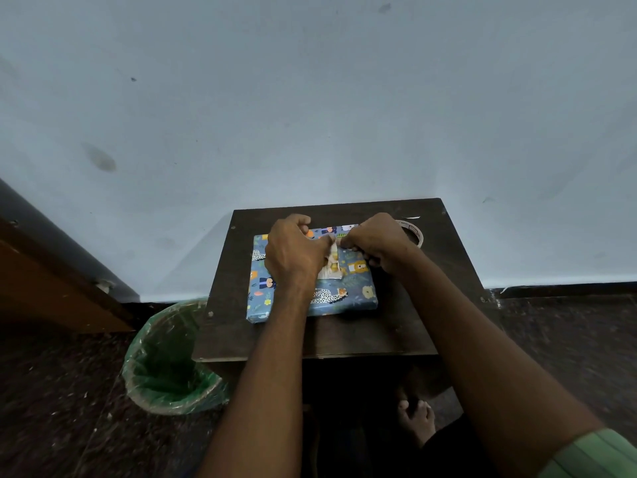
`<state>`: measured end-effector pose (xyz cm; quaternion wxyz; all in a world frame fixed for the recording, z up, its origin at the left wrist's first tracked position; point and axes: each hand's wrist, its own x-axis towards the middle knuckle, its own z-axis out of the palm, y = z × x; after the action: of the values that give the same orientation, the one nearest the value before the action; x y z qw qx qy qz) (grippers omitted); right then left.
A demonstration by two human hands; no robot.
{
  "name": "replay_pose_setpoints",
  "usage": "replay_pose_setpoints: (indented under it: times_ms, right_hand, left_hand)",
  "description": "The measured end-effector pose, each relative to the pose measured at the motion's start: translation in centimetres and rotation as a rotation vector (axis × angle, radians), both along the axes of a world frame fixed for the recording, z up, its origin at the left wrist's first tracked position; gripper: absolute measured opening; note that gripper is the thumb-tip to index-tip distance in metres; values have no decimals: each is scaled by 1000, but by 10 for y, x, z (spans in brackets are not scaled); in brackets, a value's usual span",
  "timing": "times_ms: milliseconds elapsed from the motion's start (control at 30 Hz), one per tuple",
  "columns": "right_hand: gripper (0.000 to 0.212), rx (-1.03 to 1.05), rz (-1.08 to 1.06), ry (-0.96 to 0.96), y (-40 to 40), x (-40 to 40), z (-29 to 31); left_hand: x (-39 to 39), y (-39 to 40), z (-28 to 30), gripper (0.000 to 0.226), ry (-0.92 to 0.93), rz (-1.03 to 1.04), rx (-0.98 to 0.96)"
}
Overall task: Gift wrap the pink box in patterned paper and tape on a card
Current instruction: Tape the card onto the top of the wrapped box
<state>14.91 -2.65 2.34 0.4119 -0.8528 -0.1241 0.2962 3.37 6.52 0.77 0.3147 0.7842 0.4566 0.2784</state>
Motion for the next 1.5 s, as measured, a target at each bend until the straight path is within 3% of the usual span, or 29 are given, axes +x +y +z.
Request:
replay_pose_setpoints:
  times_ms: [133,300,433,633,900,1000,1233,1367,1500]
  right_hand:
    - [15,22,13,72,-2,2,3]
    - [31,6,11,-39,-1,-2,-3]
    - [16,15,40,19,-6,2,3]
    - [30,0,-30,-382,-37,28,11]
    - [3,-200,147,-366,-66,37,9]
    - [8,-206,141,-410,-64,32,8]
    - [10,48,36,-496,-72,30,16]
    - [8,201,12,-488,-74,26,20]
    - [8,184,-1,-446,-70,24,17]
  left_hand:
    - [2,-2,-4,29,-7,14,43]
    - [4,-4,-8,19,14,10,83]
    - [5,-3,-9,10,10,19,101]
    - [5,-9,-1,18,-71,-20,178]
    - [20,-24,7,25,-215,-224,184]
    - [28,-29,5,27,-244,-252,123]
    - [33,-37,2,24,-251,-382,79]
    - [33,-32,2,26,-281,-400,-47]
    - [32,-32,1,48,-198,-469,-143]
